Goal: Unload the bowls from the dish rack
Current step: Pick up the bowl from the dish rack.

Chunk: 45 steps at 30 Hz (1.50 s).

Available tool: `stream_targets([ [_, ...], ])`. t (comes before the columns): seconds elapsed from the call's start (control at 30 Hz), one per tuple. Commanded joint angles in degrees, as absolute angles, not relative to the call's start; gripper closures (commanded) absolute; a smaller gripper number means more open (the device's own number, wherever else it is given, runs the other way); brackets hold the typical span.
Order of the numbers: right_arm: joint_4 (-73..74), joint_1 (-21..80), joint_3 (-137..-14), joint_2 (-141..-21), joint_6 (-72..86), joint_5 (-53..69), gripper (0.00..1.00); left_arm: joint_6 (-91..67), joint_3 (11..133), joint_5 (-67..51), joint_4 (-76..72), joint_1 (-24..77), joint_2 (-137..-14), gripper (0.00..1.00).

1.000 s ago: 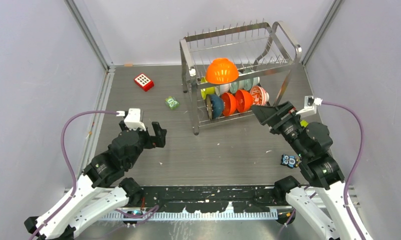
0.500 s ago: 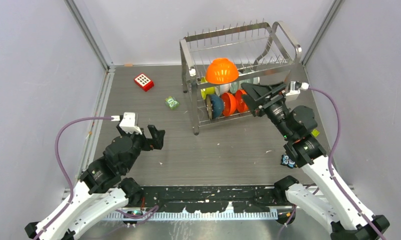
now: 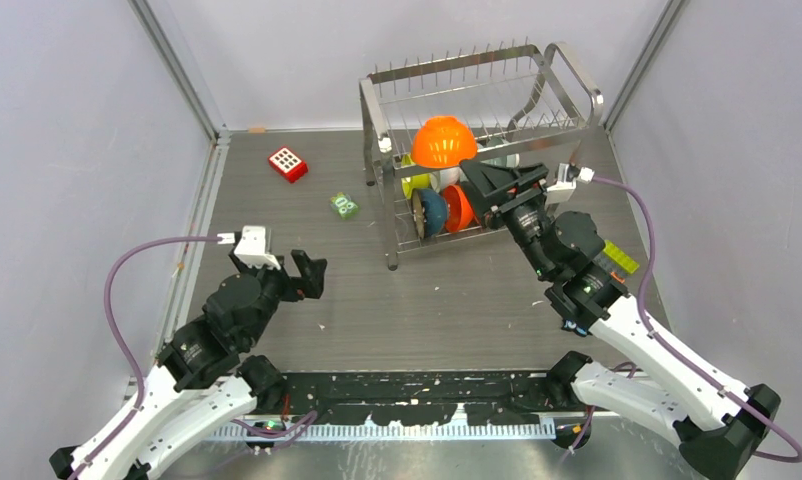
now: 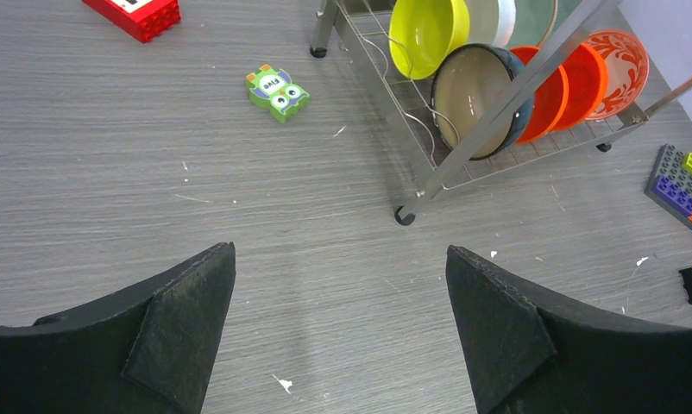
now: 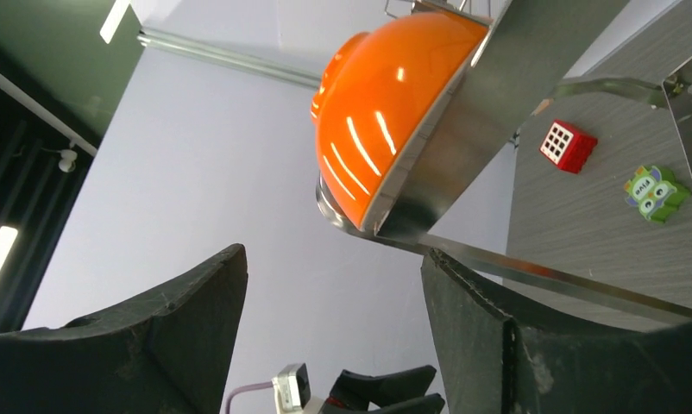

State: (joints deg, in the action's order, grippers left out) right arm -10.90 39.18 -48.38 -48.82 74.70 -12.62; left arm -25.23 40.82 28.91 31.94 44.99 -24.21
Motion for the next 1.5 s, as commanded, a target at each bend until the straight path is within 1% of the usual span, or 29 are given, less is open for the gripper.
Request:
stream_targets([
  [0.0,-18.40,39.86,-49.13,-50.22,74.76,-18.82,0.23,-25.13,40.90,30.06,29.73,45.13,-23.69,0.07],
  [0.33,-22.48,40.16,-48.98,-54.04,73.24,-19.28,0.30,-24.87,40.52,29.66,29.22,45.11,-22.28,0.07],
  [0.4,-23.41,40.12,-48.74,-54.19,73.03,-19.44,0.34,-24.82,40.52,29.71,29.19,45.09,-22.25,0.07],
  [0.57,-26.01,40.16,-47.93,-54.78,73.29,-19.43,0.39,-24.77,40.52,29.62,29.07,45.11,-22.57,0.07],
  [1.17,-27.30,40.12,-48.26,-57.23,74.00,-19.75,0.44,-24.84,40.52,29.81,29.13,45.12,-22.61,0.07],
  [1.47,-28.37,40.16,-48.08,-58.39,74.00,-19.77,0.50,-24.81,40.47,29.80,29.01,45.09,-22.76,0.07],
])
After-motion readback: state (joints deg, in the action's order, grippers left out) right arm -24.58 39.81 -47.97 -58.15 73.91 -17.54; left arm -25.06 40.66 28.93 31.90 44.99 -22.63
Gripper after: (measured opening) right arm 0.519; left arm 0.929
